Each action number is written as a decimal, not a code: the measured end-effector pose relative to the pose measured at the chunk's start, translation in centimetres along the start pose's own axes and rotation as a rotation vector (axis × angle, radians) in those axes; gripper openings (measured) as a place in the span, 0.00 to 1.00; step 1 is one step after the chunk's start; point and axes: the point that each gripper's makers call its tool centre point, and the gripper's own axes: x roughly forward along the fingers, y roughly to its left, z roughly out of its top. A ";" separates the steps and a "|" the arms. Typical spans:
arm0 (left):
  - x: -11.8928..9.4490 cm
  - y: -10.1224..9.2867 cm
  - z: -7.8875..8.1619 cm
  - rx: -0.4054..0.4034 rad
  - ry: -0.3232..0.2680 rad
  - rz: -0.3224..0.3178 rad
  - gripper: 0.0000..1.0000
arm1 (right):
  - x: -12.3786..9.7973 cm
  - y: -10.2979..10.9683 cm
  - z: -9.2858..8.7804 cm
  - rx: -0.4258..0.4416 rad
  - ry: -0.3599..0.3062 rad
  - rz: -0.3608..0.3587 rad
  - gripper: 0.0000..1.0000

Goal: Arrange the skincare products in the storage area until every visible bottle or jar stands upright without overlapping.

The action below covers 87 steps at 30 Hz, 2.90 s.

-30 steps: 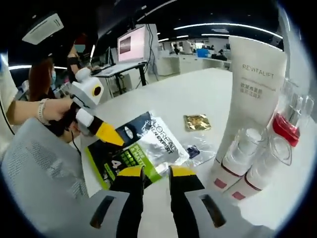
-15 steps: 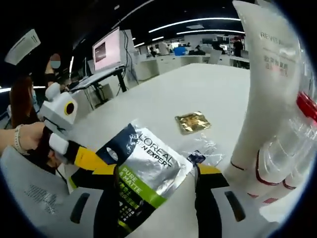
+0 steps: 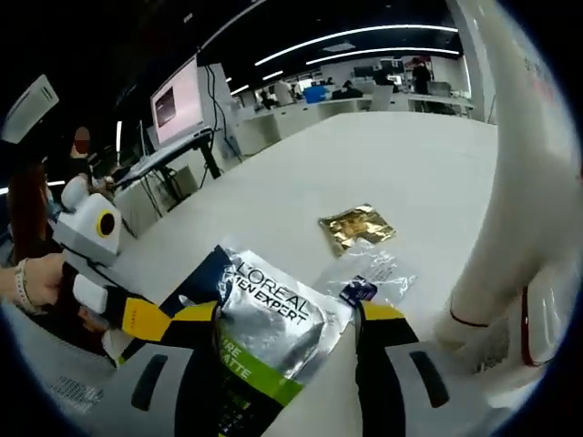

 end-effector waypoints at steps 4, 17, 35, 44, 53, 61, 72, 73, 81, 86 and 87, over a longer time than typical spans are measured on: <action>0.0 0.2 0.1 0.000 0.006 0.000 0.00 | 0.8 -0.3 0.6 0.015 -0.020 -0.012 0.55; 2.0 0.3 1.3 -0.009 -0.007 0.007 0.00 | 2.5 -1.9 2.4 0.014 -0.060 -0.059 0.54; 4.3 -0.1 1.7 -0.004 -0.002 0.012 0.00 | -3.8 2.5 1.0 -0.321 -0.029 0.086 0.52; 4.4 -0.5 0.9 0.018 0.012 0.024 0.00 | -4.0 1.5 -3.4 -0.371 0.116 0.105 0.51; 4.5 -1.0 0.6 0.221 0.040 0.035 0.00 | -4.2 0.5 -4.2 -0.357 0.146 0.094 0.50; 3.4 -1.3 2.6 0.484 0.041 0.107 0.20 | -4.4 -0.1 -4.4 -0.364 0.149 0.091 0.49; 5.6 -4.5 5.9 1.064 0.190 0.009 0.32 | -4.6 0.1 -4.4 -0.371 0.149 0.101 0.49; 5.9 -4.8 5.3 1.068 0.226 0.015 0.32 | -4.6 0.1 -4.4 -0.369 0.147 0.102 0.49; 9.8 -5.4 4.2 1.188 0.372 -0.088 0.39 | -4.6 0.0 -4.4 -0.364 0.144 0.103 0.49; 10.8 -4.9 4.0 1.205 0.411 -0.102 0.39 | -4.6 0.0 -4.4 -0.363 0.148 0.103 0.48; 10.9 -4.6 4.2 1.208 0.428 -0.096 0.39 | -4.6 0.0 -4.4 -0.363 0.148 0.102 0.48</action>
